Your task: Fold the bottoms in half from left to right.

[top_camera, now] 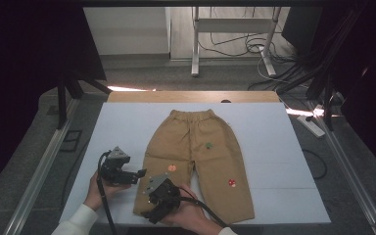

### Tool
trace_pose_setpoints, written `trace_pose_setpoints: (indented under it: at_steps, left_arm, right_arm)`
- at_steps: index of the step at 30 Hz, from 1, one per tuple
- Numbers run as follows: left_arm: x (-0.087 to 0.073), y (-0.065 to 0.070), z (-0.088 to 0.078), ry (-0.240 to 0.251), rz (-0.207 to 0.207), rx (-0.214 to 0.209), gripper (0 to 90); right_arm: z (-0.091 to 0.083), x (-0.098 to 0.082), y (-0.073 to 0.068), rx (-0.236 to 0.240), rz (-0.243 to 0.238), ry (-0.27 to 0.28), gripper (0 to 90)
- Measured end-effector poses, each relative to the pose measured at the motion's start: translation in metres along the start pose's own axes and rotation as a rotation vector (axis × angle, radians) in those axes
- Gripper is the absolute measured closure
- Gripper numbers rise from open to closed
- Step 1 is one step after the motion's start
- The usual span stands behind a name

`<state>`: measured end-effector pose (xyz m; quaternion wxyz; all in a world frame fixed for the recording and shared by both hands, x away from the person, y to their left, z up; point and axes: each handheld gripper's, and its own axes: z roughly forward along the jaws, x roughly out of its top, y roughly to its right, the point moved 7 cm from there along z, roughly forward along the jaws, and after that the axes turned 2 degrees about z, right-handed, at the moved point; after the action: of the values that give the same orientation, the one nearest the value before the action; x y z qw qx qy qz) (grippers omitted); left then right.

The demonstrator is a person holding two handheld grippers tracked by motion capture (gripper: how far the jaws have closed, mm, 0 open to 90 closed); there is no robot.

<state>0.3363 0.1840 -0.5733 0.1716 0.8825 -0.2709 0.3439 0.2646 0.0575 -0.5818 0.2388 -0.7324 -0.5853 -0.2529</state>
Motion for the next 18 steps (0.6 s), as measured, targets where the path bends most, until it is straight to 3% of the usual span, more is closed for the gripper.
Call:
trace_pose_setpoints:
  at_steps: [9,14,18]
  left_arm:
    - [-0.001,-0.001,-0.001,0.001,-0.001,0.002,12.3]
    - [-0.001,0.0,-0.001,0.0,0.005,0.002,12.3]
    - [-0.001,0.0,-0.002,0.003,0.002,0.003,12.3]
  right_arm:
    - [0.012,0.003,-0.01,-0.002,-0.032,-0.017,17.0]
    - [0.014,0.001,-0.011,-0.022,-0.071,-0.039,24.1]
    - [0.012,0.002,-0.006,-0.043,-0.043,-0.042,33.4]
